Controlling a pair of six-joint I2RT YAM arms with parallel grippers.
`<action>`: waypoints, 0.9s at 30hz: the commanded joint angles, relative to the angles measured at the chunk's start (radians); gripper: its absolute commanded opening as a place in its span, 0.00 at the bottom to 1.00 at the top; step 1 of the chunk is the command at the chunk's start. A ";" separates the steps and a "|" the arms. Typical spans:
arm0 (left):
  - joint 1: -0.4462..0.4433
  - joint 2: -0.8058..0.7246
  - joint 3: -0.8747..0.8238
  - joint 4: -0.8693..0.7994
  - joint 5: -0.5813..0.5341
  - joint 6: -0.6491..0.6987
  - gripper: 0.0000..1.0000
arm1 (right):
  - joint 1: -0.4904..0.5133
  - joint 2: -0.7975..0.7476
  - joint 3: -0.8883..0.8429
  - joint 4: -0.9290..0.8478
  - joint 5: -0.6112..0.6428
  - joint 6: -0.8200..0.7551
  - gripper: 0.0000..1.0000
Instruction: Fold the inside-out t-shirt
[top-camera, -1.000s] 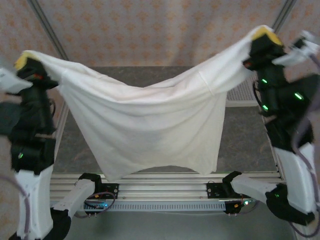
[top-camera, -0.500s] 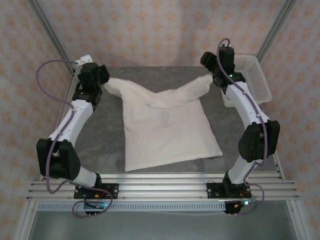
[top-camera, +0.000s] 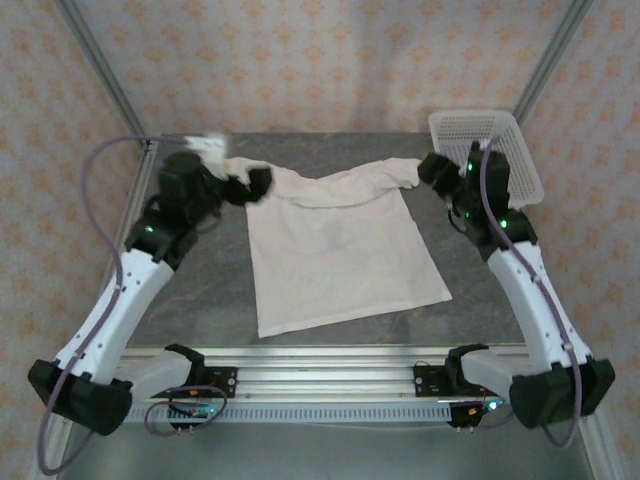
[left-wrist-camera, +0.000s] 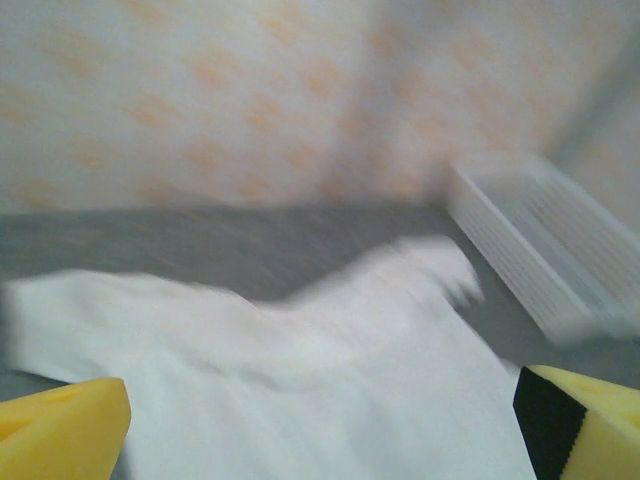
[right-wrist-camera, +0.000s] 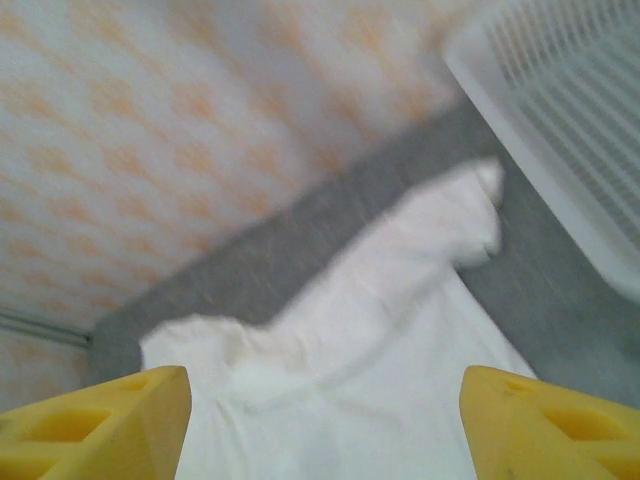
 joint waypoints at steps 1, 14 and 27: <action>-0.195 0.034 -0.083 -0.225 0.017 0.096 0.97 | 0.000 -0.073 -0.181 -0.171 -0.010 0.087 0.70; -0.678 0.540 -0.030 -0.317 -0.174 0.123 0.91 | 0.015 -0.183 -0.386 -0.337 -0.104 0.229 0.68; -0.680 0.802 0.064 -0.267 -0.183 0.195 0.65 | 0.070 -0.080 -0.400 -0.304 -0.154 0.302 0.66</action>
